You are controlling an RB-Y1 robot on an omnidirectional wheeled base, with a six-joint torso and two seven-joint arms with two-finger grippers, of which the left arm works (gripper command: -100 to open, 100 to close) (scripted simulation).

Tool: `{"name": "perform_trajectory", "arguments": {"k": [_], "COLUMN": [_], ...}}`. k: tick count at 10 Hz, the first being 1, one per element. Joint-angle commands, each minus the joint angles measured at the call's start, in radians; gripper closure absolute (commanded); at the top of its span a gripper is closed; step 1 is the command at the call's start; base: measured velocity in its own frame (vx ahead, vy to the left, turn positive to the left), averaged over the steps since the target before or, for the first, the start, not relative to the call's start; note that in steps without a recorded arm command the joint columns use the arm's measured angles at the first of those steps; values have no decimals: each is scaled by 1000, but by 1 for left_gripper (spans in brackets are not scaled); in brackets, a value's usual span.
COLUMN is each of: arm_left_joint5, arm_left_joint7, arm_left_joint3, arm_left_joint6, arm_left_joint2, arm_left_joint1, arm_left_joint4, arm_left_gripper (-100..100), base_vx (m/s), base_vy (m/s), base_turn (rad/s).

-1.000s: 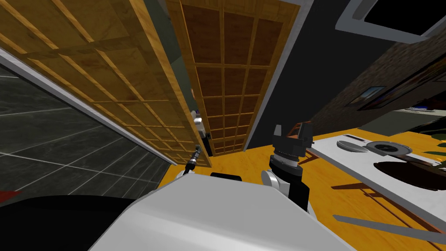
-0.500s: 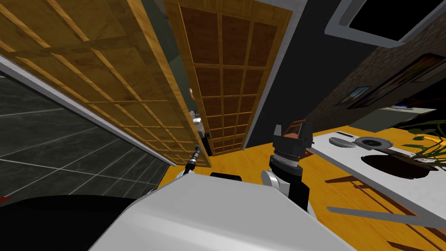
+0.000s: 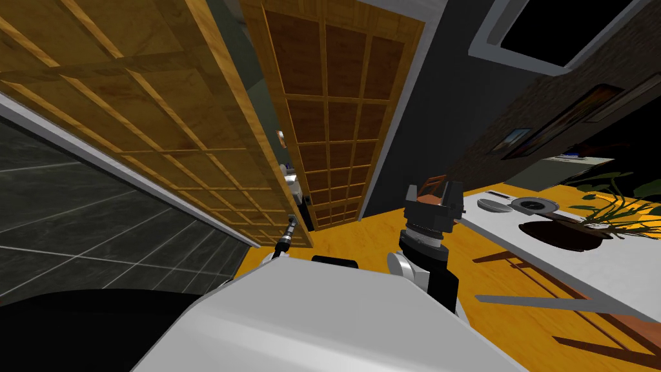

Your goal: Pull the door open

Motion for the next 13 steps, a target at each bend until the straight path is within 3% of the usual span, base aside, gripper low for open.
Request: {"name": "perform_trajectory", "arguments": {"k": [1, 5, 7, 13], "arm_left_joint5": [15, 15, 43, 87], "arm_left_joint7": [35, 35, 101, 235], "arm_left_joint3": [11, 11, -2, -22], "arm_left_joint6": [-2, -2, -1, 0], "arm_left_joint2": [19, 19, 22, 26], "arm_left_joint1": [9, 9, 10, 12], "arm_left_joint4": [-15, -9, -17, -21], "arm_left_gripper": [100, 100, 100, 100], "base_vx": [-24, 1, -37, -34], "base_vy": [9, -2, 18, 16], "base_turn": [-30, 6, -80, -54]}}
